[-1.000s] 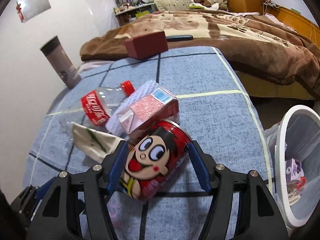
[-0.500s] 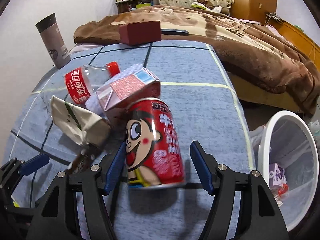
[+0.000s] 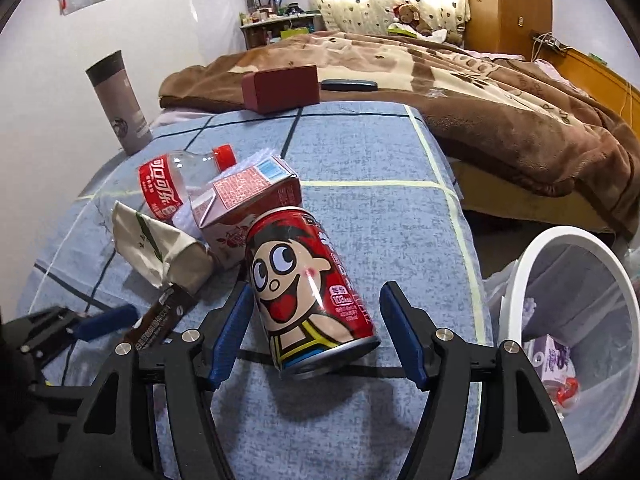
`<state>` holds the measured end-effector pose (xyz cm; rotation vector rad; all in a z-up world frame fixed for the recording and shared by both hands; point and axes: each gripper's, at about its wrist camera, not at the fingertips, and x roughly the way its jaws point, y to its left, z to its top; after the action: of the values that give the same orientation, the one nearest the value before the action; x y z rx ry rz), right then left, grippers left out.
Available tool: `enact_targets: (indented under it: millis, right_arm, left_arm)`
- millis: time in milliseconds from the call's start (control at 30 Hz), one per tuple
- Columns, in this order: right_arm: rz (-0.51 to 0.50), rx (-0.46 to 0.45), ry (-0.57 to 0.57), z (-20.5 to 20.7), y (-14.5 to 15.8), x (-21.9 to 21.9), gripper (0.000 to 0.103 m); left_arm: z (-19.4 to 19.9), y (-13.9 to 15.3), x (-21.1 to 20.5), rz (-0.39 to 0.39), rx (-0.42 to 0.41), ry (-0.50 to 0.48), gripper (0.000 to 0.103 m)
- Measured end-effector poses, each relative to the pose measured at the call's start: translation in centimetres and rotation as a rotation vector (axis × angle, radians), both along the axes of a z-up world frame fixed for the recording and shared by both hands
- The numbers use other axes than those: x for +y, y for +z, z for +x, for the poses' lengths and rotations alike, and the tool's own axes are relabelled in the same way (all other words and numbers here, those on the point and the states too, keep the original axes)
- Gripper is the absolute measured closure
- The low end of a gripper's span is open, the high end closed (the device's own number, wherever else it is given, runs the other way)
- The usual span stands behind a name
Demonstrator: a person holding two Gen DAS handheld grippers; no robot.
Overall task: Collect trash
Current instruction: 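Grasp the red cartoon can with the right tool while the left tool grasps the brown wrapper, then carry the can and wrapper over the wastebasket and open both tools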
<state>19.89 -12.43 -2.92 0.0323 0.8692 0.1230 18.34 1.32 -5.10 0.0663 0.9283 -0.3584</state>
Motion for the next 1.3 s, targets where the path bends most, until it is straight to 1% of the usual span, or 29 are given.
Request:
enact_targets:
  millis: [33,67,133,200,267,300,367,733,900,1033,1300]
  right_arm:
    - [0.006,-0.001,0.011,0.1,-0.1,0.1,0.036]
    - [0.005,-0.004,0.022,0.1,-0.1,0.2,0.038]
    - [-0.009,-0.016,0.035,0.1,-0.2,0.5,0.043]
    - [-0.011,-0.018,0.040,0.2,-0.3,0.6,0.044]
    - [-0.009,-0.020,0.046,0.1,-0.2,0.4,0.045]
    - [-0.007,-0.022,0.052,0.1,-0.3,0.4,0.045]
    - [-0.007,-0.027,0.053,-0.1,-0.2,0.2,0.046]
    - [0.010,-0.048,0.039,-0.9,0.0,-0.4,0.047]
    - [0.020,-0.065,0.031,-1.5,0.3,-0.8,0.049]
    - [0.035,-0.068,0.033,-2.0,0.2,-1.2,0.049]
    - [0.062,-0.099,-0.005,-3.0,0.6,-2.6,0.049]
  left_arm:
    - [0.0,0.0,-0.1,0.005,-0.001,0.003,0.054]
    - [0.1,0.1,-0.2,0.003,0.000,0.002,0.061]
    - [0.1,0.1,-0.2,-0.011,0.007,0.000,0.070]
    - [0.1,0.1,-0.3,0.002,0.002,0.007,0.074]
    - [0.1,0.1,-0.2,0.002,0.003,0.015,0.081]
    - [0.1,0.2,-0.1,-0.005,0.007,0.018,0.083]
    - [0.1,0.2,0.0,-0.020,0.014,0.023,0.091]
    - [-0.7,1.2,0.0,-0.060,-0.008,0.051,0.092]
    - [-1.2,2.1,-0.2,-0.064,-0.037,0.062,0.092]
    - [-1.4,2.6,-0.5,-0.067,-0.048,0.057,0.092]
    - [-2.0,3.9,-1.3,-0.085,-0.082,0.040,0.092]
